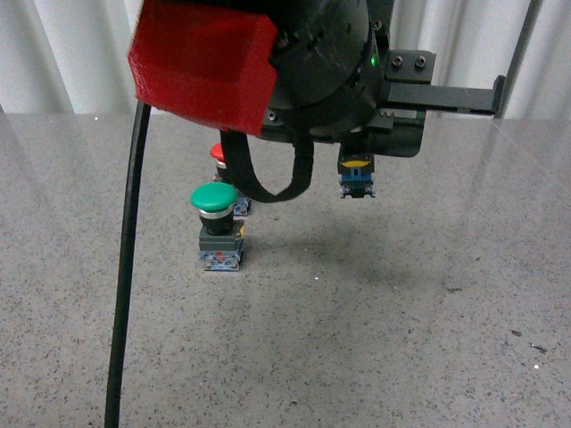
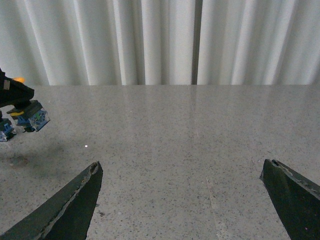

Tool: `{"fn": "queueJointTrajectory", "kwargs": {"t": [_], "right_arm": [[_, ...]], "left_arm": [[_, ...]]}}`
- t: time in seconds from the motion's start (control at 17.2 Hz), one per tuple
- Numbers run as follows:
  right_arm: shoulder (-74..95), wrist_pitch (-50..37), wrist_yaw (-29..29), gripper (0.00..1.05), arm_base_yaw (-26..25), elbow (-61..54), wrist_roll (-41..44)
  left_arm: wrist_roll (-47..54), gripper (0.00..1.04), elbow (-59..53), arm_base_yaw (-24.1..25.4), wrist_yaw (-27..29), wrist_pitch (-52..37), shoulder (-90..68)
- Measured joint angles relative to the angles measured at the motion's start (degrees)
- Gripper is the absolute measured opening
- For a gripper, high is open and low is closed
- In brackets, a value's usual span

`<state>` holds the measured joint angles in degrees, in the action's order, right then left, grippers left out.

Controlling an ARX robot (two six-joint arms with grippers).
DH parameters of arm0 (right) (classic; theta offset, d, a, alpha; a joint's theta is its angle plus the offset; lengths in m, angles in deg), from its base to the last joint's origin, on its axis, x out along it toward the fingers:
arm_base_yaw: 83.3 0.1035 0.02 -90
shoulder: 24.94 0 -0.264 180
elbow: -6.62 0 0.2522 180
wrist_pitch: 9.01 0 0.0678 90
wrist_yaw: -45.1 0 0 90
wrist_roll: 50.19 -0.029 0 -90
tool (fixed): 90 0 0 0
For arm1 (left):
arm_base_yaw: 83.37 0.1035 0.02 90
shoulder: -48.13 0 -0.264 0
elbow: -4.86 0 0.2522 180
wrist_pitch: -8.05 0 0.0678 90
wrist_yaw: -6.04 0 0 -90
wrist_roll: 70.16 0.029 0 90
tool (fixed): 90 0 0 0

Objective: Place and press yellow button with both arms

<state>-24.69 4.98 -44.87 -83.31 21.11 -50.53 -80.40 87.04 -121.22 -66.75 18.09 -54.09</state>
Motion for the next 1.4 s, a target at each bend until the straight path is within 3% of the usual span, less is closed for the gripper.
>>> {"fn": "queueJointTrajectory", "kwargs": {"t": [0.87,0.93,0.99,1.16,1.4], "right_arm": [[0.00,0.00,0.00,0.98,0.00,0.00,0.02],[0.00,-0.02,0.00,0.98,0.00,0.00,0.00],[0.00,0.00,0.00,0.98,0.00,0.00,0.00],[0.00,0.00,0.00,0.98,0.00,0.00,0.00],[0.00,0.00,-0.02,0.98,0.00,0.00,0.00]], "left_arm": [[-7.63,0.33,-2.75,-1.38,0.17,-3.63,-7.04],[-7.74,0.42,-2.73,-1.38,0.13,-3.63,-7.06],[-7.80,0.73,-2.73,-1.40,-0.31,-4.26,-7.26],[-7.19,1.00,-2.67,-1.40,0.17,-4.87,-6.29],[-1.03,0.98,-5.40,0.37,2.36,-8.96,3.78]]}}
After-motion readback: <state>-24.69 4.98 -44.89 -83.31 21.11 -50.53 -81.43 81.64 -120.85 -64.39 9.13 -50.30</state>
